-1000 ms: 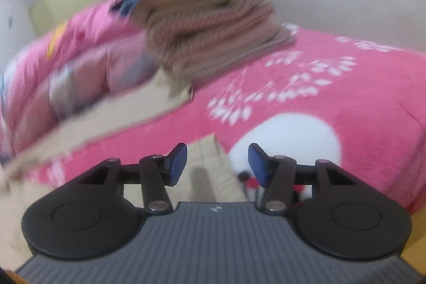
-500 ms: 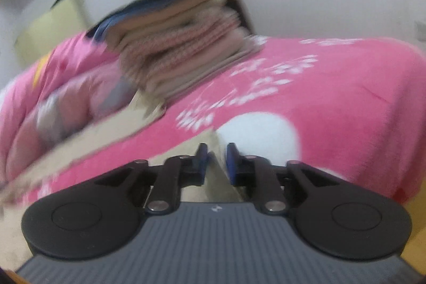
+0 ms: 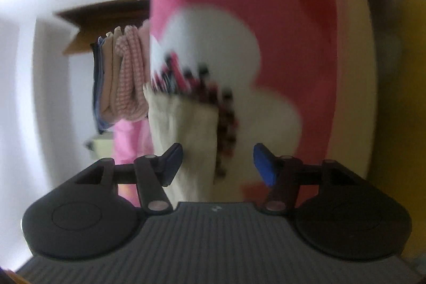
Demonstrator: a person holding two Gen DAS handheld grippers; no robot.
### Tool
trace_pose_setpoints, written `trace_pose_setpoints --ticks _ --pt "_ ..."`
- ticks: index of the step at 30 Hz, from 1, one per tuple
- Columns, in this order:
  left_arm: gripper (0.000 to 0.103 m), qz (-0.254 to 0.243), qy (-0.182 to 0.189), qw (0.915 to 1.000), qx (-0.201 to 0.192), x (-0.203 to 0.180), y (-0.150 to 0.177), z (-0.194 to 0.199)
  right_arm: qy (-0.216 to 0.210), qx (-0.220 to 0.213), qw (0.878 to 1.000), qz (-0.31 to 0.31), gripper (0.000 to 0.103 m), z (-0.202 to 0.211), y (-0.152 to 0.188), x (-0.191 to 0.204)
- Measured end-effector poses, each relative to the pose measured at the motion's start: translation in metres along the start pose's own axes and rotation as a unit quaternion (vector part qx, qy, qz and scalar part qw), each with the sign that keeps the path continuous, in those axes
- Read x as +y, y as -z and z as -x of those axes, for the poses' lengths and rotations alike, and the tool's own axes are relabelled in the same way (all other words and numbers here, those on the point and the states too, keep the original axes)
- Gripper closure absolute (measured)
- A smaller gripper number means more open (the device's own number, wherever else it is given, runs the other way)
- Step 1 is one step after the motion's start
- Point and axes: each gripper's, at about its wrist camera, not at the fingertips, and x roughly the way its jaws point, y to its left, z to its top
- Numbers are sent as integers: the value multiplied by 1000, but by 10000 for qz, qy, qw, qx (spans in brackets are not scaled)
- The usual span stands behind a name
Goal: Fold clothes
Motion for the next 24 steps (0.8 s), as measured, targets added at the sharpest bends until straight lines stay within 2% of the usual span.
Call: trace_pose_setpoints --ticks 2,4,5,6,10,12,15,18,19,21,24 --pt "48 49 -4 10000 15 1 0 0 -443 50 9986 -299 45 -6 9 -8" --pt "48 86 -18 10000 15 1 0 0 -647 20 9974 -316 63 -6 15 -7" --pt "48 96 -25 10000 10 0 0 1 -722 -8 9970 -288 84 -5 17 -5" --pt "48 102 -30 9999 6 0 0 1 -770 -81 9967 -229 94 -3 18 -2" --pt "48 115 -38 9999 0 -2 2 1 -1053 -603 9922 291 100 19 24 15" --pt "48 113 -33 9999 1 -2 2 1 -1001 -901 9885 695 101 31 28 26" --pt "48 95 -26 10000 -13 -1 2 1 -433 -1255 9828 1285 101 39 26 39" --pt "48 92 -7 10000 -28 0 2 1 886 -1473 9752 1393 100 33 21 35" --pt "48 95 -1 10000 -29 0 2 1 1291 -1554 9689 1431 99 31 20 35" --pt "47 108 33 9999 -21 1 2 2 1693 -1909 9521 1686 98 36 19 51" --pt "47 147 97 9998 -43 7 -1 7 2283 -2428 9201 2057 97 44 19 74"
